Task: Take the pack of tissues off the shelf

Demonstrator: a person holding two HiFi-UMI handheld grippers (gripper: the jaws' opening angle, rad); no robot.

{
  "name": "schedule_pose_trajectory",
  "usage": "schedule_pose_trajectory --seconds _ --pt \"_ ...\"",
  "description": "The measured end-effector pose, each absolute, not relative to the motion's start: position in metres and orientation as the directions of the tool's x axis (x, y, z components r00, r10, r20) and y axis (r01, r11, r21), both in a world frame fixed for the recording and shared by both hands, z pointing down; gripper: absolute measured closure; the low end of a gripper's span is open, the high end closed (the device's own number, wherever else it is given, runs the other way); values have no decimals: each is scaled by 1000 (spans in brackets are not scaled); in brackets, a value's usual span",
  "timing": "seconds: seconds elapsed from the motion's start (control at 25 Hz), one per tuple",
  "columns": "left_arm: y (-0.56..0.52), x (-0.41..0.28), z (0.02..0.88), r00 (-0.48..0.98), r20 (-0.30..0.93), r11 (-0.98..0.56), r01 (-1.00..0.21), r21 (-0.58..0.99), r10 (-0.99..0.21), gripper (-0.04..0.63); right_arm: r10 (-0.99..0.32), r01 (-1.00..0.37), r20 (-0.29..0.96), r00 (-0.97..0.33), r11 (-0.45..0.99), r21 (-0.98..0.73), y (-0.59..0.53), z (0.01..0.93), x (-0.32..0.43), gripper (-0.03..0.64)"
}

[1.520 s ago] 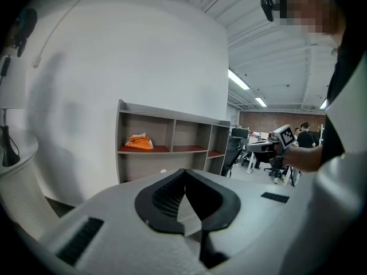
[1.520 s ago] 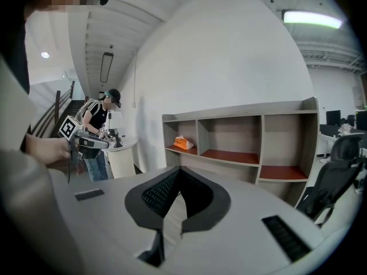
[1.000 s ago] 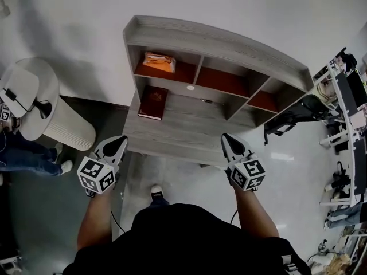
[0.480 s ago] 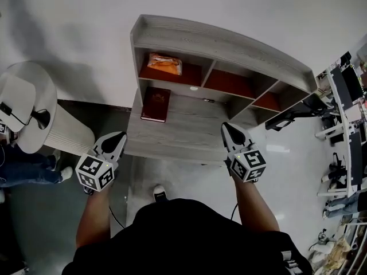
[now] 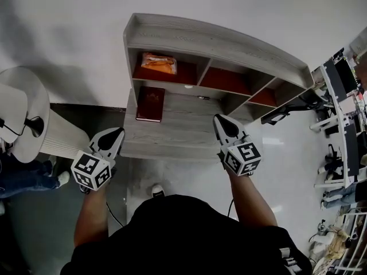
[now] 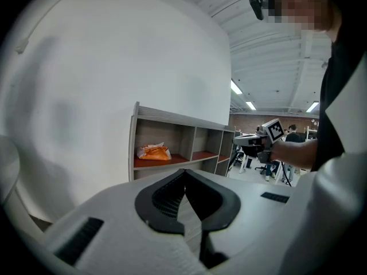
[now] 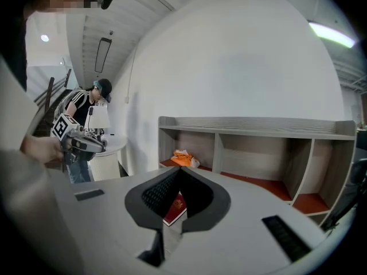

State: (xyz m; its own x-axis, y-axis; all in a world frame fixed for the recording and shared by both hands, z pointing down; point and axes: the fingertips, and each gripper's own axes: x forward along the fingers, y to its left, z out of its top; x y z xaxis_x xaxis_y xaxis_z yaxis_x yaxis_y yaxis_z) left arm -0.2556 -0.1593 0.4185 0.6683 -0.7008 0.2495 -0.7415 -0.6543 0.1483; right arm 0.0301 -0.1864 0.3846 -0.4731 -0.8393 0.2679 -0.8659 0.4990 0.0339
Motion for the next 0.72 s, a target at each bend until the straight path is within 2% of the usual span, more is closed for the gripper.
schedule_pose_trajectory --seconds 0.72 --pt "-181 -193 393 597 261 -597 -797 86 -759 578 -807 -828 242 -539 561 25 -235 383 99 609"
